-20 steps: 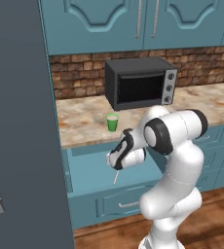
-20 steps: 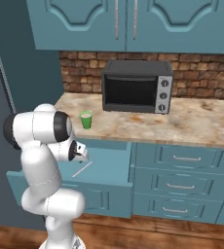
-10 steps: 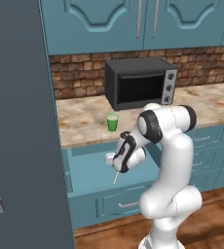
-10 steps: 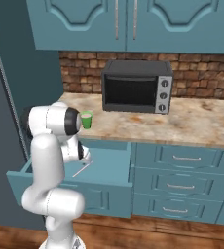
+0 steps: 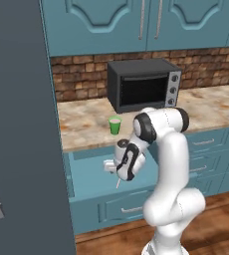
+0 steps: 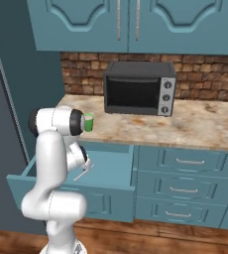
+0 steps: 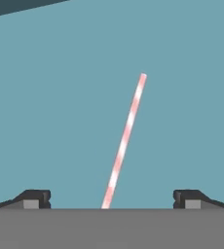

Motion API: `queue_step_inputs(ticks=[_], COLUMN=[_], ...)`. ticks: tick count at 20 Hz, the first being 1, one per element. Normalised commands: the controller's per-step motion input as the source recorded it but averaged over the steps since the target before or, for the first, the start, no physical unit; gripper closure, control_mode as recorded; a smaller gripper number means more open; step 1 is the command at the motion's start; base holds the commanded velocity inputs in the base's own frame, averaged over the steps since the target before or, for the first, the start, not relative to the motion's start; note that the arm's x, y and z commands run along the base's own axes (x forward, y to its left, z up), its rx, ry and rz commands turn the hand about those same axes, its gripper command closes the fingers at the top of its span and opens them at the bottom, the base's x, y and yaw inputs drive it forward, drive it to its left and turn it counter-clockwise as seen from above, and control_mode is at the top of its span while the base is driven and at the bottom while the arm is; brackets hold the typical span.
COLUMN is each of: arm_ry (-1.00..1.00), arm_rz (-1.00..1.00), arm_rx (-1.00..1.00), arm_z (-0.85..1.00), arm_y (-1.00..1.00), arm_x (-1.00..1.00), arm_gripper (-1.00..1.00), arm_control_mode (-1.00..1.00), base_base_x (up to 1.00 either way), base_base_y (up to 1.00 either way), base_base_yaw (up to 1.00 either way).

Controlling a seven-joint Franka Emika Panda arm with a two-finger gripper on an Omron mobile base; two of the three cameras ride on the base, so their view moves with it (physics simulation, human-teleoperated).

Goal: Pick up the straw from the left drawer and put it inside the smoothie cup.

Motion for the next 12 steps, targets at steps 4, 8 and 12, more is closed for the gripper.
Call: queue_step_inputs(ticks=[4,8,12], arm_ry=[0.0,0.0,0.0], arm_rz=[-0.02,-0.02,-0.01], arm_rx=[0.0,0.0,0.0], arm_z=[-0.22,-0.19,-0.16], arm_y=[0.02,0.0,0.0], arm_x=[0.31,0.31,0.28], arm_gripper=[-1.0,-1.0,-1.0], arm_control_mode=[-1.0,-1.0,-1.0], base_base_x=[0.0,0.0,0.0], base_base_y=[0.0,0.0,0.0], base_base_yaw=[0.0,0.0,0.0])
